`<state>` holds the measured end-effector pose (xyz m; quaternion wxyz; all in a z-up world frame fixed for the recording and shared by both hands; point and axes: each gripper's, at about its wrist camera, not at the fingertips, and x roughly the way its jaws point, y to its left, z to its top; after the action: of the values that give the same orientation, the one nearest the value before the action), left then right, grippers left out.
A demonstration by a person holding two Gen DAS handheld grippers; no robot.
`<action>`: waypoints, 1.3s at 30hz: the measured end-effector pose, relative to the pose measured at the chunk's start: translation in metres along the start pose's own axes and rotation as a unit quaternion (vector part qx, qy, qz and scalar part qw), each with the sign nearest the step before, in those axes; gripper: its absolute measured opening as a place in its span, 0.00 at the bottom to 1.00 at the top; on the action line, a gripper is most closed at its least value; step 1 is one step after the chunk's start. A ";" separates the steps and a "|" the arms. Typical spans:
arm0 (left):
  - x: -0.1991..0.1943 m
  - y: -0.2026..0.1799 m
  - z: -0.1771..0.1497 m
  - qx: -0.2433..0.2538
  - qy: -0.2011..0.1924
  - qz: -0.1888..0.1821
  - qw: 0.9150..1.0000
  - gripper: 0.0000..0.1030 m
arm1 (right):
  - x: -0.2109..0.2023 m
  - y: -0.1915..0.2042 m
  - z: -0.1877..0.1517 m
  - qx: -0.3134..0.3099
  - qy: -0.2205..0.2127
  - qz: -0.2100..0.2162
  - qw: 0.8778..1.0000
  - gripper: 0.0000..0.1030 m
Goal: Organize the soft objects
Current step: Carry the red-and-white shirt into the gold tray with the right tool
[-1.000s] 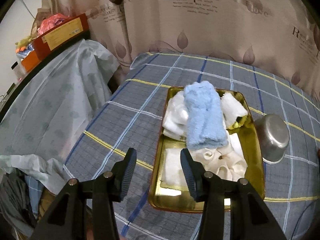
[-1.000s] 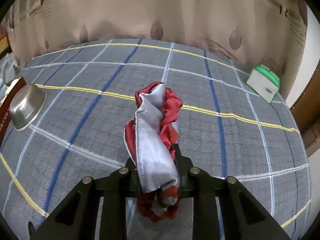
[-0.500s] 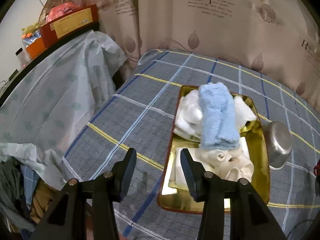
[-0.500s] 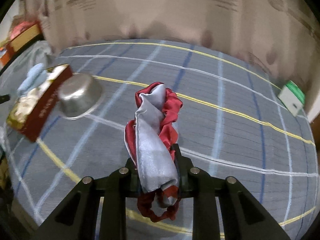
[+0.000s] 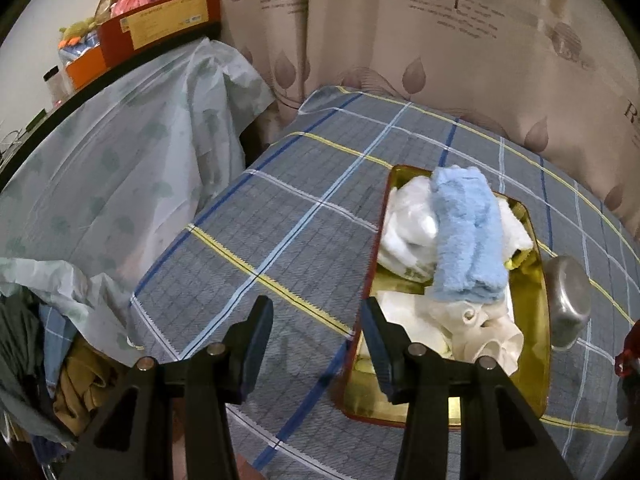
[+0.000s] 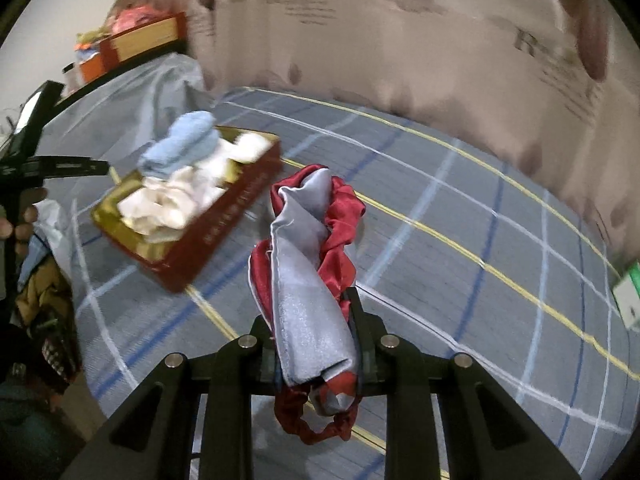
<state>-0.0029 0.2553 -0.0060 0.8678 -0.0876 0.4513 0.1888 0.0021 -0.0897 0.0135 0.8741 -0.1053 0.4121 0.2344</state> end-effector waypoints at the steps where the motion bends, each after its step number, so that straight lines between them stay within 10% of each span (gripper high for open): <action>1: 0.001 0.001 0.000 0.000 0.002 0.002 1.000 0.45 | 0.000 0.006 0.004 -0.004 -0.002 0.006 1.000 0.21; 20: 0.008 0.016 -0.001 -0.018 0.013 0.018 1.000 0.45 | 0.029 0.086 0.060 -0.043 -0.019 0.068 0.997 0.21; 39: 0.008 0.032 0.003 -0.041 0.020 0.021 0.999 0.45 | 0.106 0.121 0.098 -0.055 0.019 0.018 0.998 0.23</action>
<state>-0.0100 0.2872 -0.0103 0.8500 -0.1170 0.4623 0.2238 0.0661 0.0864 -0.0042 0.8547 -0.1501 0.4170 0.2704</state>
